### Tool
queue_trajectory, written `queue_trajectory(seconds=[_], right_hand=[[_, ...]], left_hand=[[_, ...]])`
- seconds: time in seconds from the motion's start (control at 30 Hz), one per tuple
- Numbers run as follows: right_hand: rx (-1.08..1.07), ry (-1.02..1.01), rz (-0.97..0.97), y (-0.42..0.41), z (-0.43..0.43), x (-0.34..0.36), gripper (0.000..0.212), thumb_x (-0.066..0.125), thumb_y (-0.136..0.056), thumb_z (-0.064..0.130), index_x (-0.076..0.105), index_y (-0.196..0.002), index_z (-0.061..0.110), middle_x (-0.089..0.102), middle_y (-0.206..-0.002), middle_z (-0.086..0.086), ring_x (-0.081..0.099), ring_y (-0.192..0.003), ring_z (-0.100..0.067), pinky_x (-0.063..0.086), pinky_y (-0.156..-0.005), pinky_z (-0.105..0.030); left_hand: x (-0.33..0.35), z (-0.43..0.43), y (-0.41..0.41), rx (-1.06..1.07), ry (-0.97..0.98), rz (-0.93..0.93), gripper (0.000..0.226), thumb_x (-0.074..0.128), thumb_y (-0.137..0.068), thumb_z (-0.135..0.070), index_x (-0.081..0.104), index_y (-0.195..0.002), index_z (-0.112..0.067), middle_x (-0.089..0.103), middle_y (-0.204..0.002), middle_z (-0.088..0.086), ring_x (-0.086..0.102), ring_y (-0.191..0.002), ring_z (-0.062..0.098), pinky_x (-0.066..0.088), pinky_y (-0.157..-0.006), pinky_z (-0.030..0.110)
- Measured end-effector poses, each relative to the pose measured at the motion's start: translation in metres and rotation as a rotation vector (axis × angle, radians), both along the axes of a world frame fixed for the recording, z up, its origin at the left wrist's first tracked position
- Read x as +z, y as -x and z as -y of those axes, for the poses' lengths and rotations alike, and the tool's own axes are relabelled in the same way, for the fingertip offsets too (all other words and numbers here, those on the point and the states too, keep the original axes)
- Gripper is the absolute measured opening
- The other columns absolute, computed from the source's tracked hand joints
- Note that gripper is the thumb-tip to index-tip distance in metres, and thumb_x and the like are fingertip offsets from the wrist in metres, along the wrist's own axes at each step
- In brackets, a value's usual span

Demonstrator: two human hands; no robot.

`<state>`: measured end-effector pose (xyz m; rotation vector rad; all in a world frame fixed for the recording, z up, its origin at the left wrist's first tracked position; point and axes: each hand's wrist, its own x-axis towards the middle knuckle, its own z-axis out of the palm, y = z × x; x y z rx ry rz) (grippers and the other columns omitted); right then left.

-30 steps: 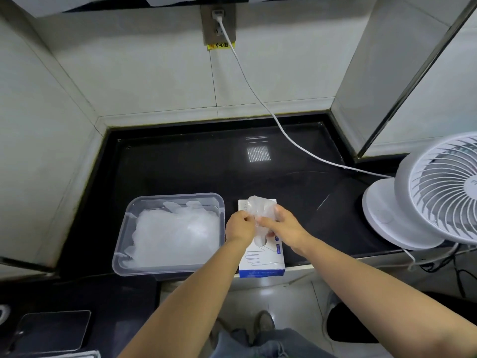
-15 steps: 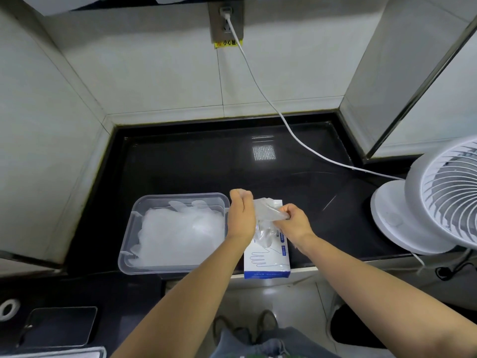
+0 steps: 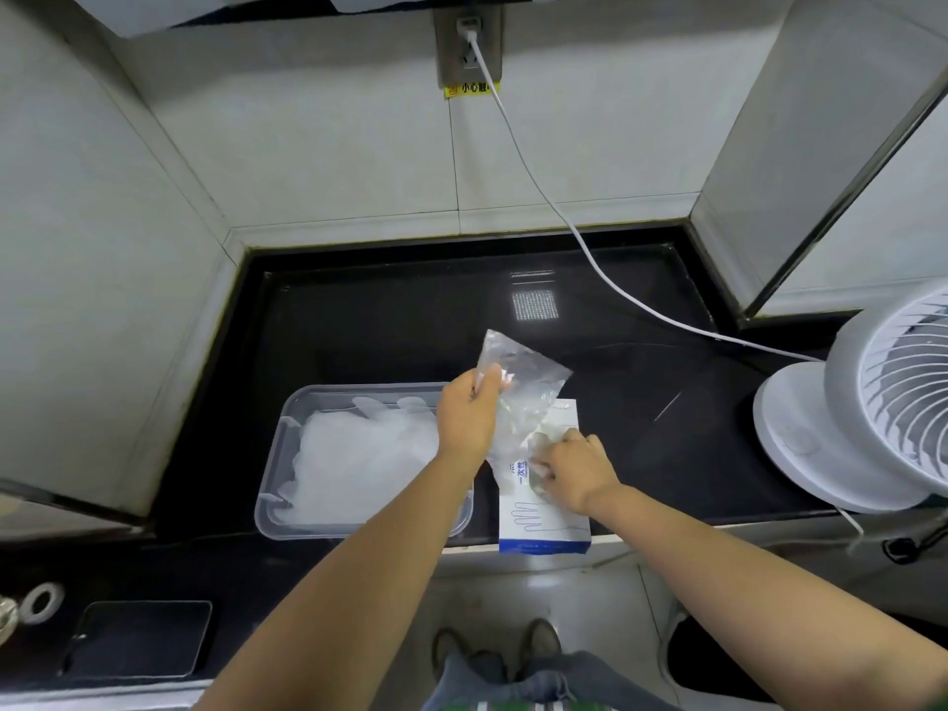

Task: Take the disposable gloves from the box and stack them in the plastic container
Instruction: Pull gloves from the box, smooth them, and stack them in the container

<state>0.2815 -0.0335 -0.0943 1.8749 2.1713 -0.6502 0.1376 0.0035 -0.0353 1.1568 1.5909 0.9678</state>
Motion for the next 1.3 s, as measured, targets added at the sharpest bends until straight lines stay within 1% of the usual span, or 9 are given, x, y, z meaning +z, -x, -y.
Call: queue_trajectory(seconds=[0.17,0.3,0.43,0.6,0.77,0.87,1.07,1.17,1.3], right_hand=[[-0.118,-0.075,-0.090,0.008,-0.008,0.001,0.017,0.054,-0.089,0.022,0.060,-0.105,0.023,0.065,-0.106,0.003,0.058,-0.107,-0.022,0.034,-0.091,-0.033],[-0.515,-0.292,-0.643,0.006,-0.019,0.023,0.019,0.049,-0.097,0.023,0.066,-0.096,0.017,0.062,-0.102,-0.001,0.060,-0.091,-0.018,0.046,-0.089,-0.036],[-0.613,-0.122,-1.135,0.023,-0.036,0.065,0.039,0.048,-0.097,0.053,0.068,-0.109,0.023,0.067,-0.109,0.008,0.061,-0.098,-0.005,0.045,-0.089,-0.024],[-0.305,0.058,-0.869,0.058,-0.049,0.082,0.020,0.074,-0.085,0.022,0.069,-0.081,0.003,0.068,-0.078,-0.001,0.064,-0.073,-0.012,0.055,-0.078,-0.032],[-0.589,-0.125,-0.932,0.090,-0.049,0.076,0.013,0.057,-0.088,0.008,0.058,-0.075,0.008,0.055,-0.062,0.001,0.050,-0.058,-0.013,0.044,-0.058,-0.024],[-0.698,-0.190,-1.007,0.106,-0.049,0.074,0.027,0.056,-0.091,0.009,0.049,-0.067,0.016,0.052,-0.063,0.001,0.047,-0.058,-0.012,0.041,-0.058,-0.023],[-0.766,-0.094,-1.139,0.138,-0.050,0.071,0.011,0.057,-0.093,0.011,0.064,-0.084,0.012,0.056,-0.059,-0.001,0.050,-0.048,-0.009,0.042,-0.048,-0.022],[-0.701,-0.073,-1.057,0.145,-0.042,0.066,0.013,0.054,-0.091,0.007,0.062,-0.080,0.010,0.053,-0.047,-0.002,0.046,-0.037,-0.008,0.041,-0.045,-0.022],[-0.608,-0.012,-0.851,0.148,-0.033,0.059,0.022,0.051,-0.095,0.008,0.057,-0.073,0.010,0.057,-0.052,-0.006,0.047,-0.034,-0.008,0.042,-0.045,-0.020]], left_hand=[[0.010,0.000,0.021,0.024,0.051,0.110,0.032,0.050,-0.101,-0.027,0.051,-0.071,-0.015,0.044,-0.064,-0.004,0.043,-0.060,0.006,0.038,-0.053,0.010],[0.012,0.000,0.044,0.005,0.087,0.120,0.035,0.053,-0.099,-0.029,0.046,-0.066,-0.017,0.039,-0.063,-0.003,0.037,-0.062,0.010,0.036,-0.060,0.023],[0.018,-0.001,0.063,-0.132,0.183,0.094,0.020,0.057,-0.096,-0.029,0.061,-0.082,-0.015,0.049,-0.067,-0.004,0.044,-0.063,0.009,0.036,-0.059,0.022],[0.019,0.001,0.089,-0.275,0.377,0.146,0.028,0.068,-0.089,-0.035,0.068,-0.102,-0.010,0.061,-0.083,-0.002,0.055,-0.080,0.012,0.042,-0.071,0.024],[0.015,0.007,0.130,-0.047,0.443,0.555,0.024,0.057,-0.096,-0.035,0.064,-0.111,-0.018,0.066,-0.115,0.002,0.061,-0.110,0.017,0.046,-0.099,0.032],[0.012,0.009,0.145,0.056,0.422,0.702,0.035,0.057,-0.096,-0.036,0.059,-0.120,-0.011,0.061,-0.129,0.007,0.058,-0.120,0.023,0.050,-0.091,0.031],[0.010,0.006,0.153,0.187,0.463,0.370,0.030,0.075,-0.080,-0.034,0.069,-0.100,-0.012,0.070,-0.103,0.010,0.066,-0.098,0.024,0.052,-0.094,0.040],[0.006,0.003,0.158,0.292,0.280,0.199,0.014,0.060,-0.093,-0.021,0.065,-0.095,-0.009,0.063,-0.077,0.002,0.061,-0.073,0.016,0.050,-0.065,0.025],[-0.002,0.010,0.172,0.224,0.016,-0.173,0.017,0.047,-0.101,-0.019,0.051,-0.088,-0.010,0.046,-0.066,0.000,0.042,-0.057,0.008,0.036,-0.049,0.016]])
